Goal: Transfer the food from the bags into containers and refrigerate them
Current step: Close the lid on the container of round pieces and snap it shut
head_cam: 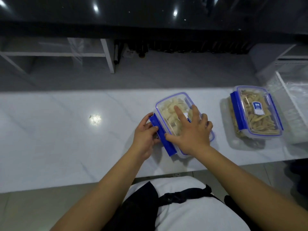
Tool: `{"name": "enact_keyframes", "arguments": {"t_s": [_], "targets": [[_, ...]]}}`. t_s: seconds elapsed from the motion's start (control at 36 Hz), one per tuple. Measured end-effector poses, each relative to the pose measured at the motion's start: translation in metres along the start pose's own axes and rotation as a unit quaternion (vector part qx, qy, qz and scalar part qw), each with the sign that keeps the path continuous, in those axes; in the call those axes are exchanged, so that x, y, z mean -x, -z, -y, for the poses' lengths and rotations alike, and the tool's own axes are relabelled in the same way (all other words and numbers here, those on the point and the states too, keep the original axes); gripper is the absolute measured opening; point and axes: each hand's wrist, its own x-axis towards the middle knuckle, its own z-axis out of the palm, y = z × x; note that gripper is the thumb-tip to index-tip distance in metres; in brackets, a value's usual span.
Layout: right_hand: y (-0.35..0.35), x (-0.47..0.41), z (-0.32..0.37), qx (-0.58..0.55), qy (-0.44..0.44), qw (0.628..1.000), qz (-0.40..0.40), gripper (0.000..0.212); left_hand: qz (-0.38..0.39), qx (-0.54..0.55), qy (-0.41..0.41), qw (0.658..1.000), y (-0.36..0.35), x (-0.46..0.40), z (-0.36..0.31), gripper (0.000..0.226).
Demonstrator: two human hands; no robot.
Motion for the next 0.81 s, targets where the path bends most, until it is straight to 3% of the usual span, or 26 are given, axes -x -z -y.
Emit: {"name": "enact_keyframes", "arguments": {"t_s": [0.25, 0.36, 0.58, 0.81], "targets": [[0.007, -0.002, 0.003, -0.009, -0.004, 1.000, 0.023, 0.104, -0.028, 0.024, 0.001, 0.999, 0.000, 0.004, -0.002, 0.046], [0.025, 0.004, 0.005, -0.101, -0.020, 0.994, -0.039, 0.105, -0.033, 0.001, -0.006, 0.999, 0.003, 0.002, -0.009, 0.039], [0.059, 0.008, -0.008, -0.070, -0.006, 0.997, -0.044, 0.105, -0.041, 0.017, 0.004, 0.999, 0.007, 0.001, -0.008, 0.038], [0.062, 0.063, -0.054, -0.063, 0.002, 0.997, 0.045, 0.108, -0.044, 0.056, 0.000, 0.997, 0.002, -0.003, -0.010, 0.041]]}}
